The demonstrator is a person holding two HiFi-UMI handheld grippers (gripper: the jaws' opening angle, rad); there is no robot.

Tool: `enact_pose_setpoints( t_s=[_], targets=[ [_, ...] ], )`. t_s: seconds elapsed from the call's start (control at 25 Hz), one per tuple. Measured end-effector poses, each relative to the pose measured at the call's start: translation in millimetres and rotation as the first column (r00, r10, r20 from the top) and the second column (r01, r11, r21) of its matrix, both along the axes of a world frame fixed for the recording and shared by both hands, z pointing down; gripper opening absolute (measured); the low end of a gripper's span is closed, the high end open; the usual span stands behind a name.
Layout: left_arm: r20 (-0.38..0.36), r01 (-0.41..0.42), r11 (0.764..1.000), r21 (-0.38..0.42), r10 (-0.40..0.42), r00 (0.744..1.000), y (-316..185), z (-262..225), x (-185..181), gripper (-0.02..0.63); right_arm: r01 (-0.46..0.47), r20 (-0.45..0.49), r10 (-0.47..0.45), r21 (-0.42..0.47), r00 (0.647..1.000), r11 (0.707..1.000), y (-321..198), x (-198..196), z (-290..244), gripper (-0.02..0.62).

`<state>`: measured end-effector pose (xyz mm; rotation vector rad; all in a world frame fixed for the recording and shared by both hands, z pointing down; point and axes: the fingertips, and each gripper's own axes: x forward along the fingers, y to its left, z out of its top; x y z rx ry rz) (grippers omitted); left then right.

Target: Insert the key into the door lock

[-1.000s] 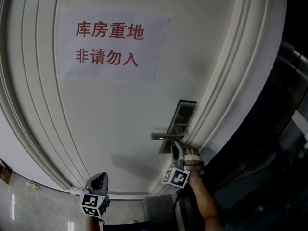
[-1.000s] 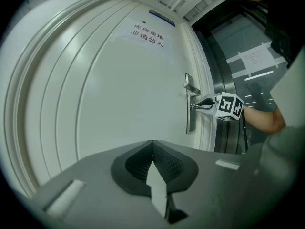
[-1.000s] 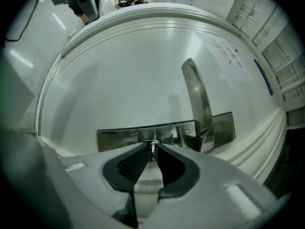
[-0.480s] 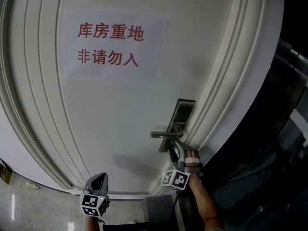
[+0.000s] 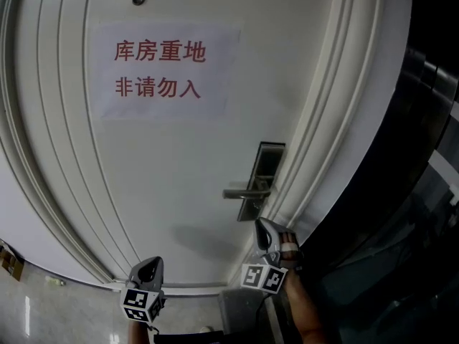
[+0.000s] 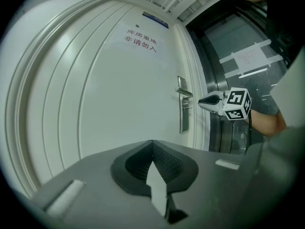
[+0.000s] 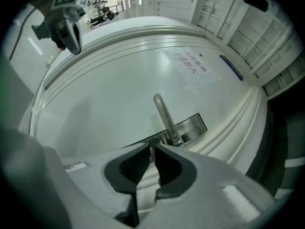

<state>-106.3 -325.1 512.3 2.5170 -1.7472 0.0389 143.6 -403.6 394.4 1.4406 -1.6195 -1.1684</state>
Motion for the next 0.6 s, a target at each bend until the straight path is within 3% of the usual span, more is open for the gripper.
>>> enact_pose_setpoints(
  t_s=[0.08,0.24,0.48,0.6],
  targets=[
    [0.005,-0.010,1.000,0.007,0.010,1.000,3,-4,1,0.002,0.000,0.056,0.000,0.015,0.998,1.000,9,1,-4,0.006],
    [0.017,-0.038,0.999,0.020,0.037,0.999,8,-10,4,0.002,0.005,0.209,-0.005,0.001,0.978,1.000,28,4,-5,0.003],
    [0.031,-0.082,0.996,0.036,0.081,0.996,17,-18,8,0.002,-0.002,0.406,-0.028,0.074,0.913,0.997,67,3,-13,0.003],
    [0.033,-0.104,0.994,0.043,0.103,0.994,26,-18,10,0.002,0.014,0.486,-0.041,0.058,0.873,0.998,84,3,-5,0.003]
  ],
)
